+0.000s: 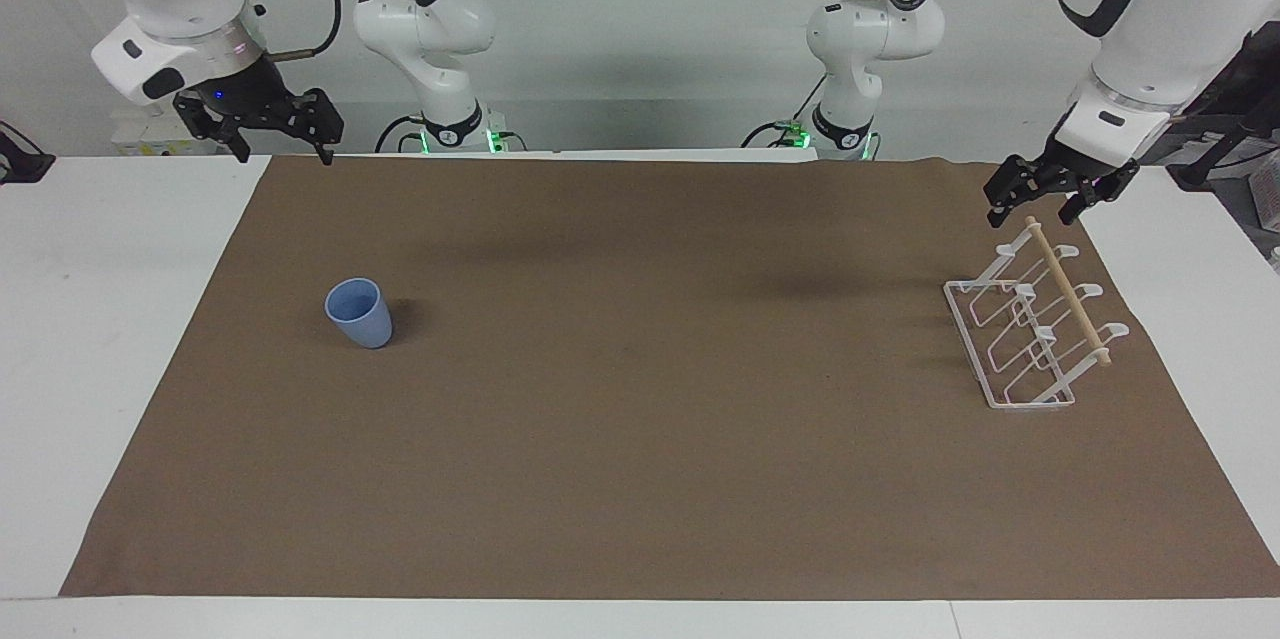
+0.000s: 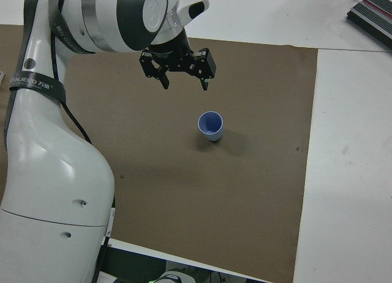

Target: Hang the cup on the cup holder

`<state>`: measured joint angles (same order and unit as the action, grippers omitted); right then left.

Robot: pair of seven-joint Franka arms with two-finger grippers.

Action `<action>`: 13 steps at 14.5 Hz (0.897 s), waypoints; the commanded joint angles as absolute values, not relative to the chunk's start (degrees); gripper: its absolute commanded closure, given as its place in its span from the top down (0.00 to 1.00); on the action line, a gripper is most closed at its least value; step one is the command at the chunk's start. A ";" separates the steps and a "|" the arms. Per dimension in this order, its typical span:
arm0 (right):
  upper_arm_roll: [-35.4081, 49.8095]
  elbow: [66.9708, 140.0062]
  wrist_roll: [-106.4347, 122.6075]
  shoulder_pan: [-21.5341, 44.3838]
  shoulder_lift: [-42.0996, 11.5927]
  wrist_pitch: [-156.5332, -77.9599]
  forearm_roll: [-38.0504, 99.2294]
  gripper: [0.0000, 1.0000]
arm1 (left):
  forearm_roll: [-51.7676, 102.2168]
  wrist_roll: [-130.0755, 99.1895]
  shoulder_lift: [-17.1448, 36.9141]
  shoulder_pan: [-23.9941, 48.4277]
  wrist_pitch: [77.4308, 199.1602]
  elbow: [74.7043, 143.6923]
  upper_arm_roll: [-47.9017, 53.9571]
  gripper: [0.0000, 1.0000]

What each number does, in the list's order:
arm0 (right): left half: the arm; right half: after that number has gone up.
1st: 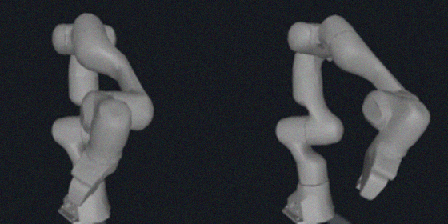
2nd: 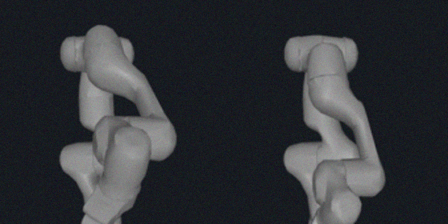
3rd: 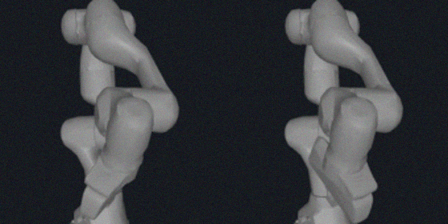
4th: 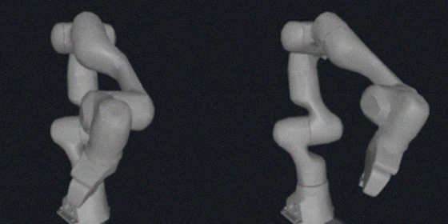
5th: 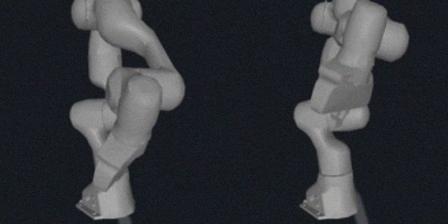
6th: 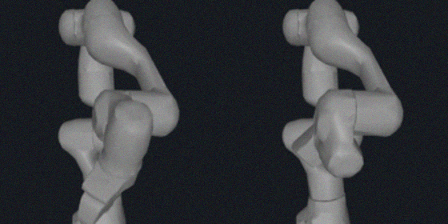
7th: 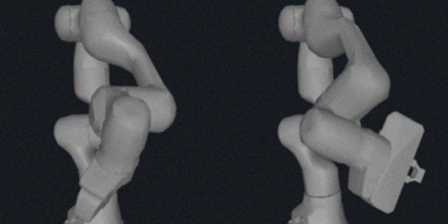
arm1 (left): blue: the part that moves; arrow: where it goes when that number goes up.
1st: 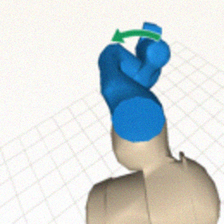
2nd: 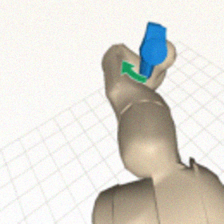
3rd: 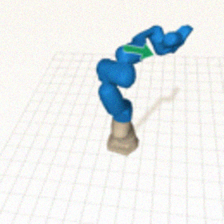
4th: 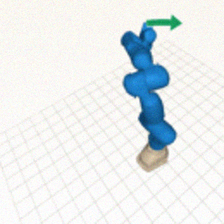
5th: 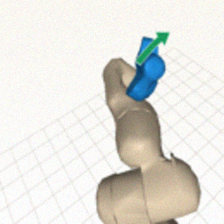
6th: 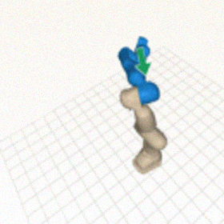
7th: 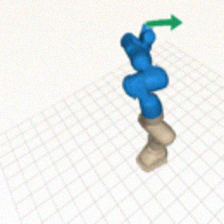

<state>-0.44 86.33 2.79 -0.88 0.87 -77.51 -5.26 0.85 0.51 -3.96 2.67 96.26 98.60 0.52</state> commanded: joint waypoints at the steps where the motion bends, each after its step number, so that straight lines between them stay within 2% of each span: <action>1: -0.79 85.78 3.43 -0.88 0.79 -77.43 -3.96 1.00 | 1.93 -0.17 -4.74 2.90 93.87 97.30 0.09 1.00; 5: -0.79 86.22 3.86 -0.97 0.88 -77.70 -3.96 1.00 | 1.93 -0.18 -4.92 3.34 93.87 97.38 0.18 1.00; 8: -0.79 88.85 4.04 -0.88 1.49 -81.12 -4.13 1.00 | 1.93 -0.09 -4.92 3.34 93.87 97.38 0.18 1.00; 11: -0.79 92.02 7.10 -1.66 0.62 -86.38 -3.52 1.00 | 1.93 0.00 -4.92 3.51 93.69 97.38 0.35 1.00; 13: -0.79 95.17 11.67 -3.77 -1.92 -92.34 -0.81 1.00 | 1.85 0.00 -5.18 3.60 93.34 97.38 0.53 1.00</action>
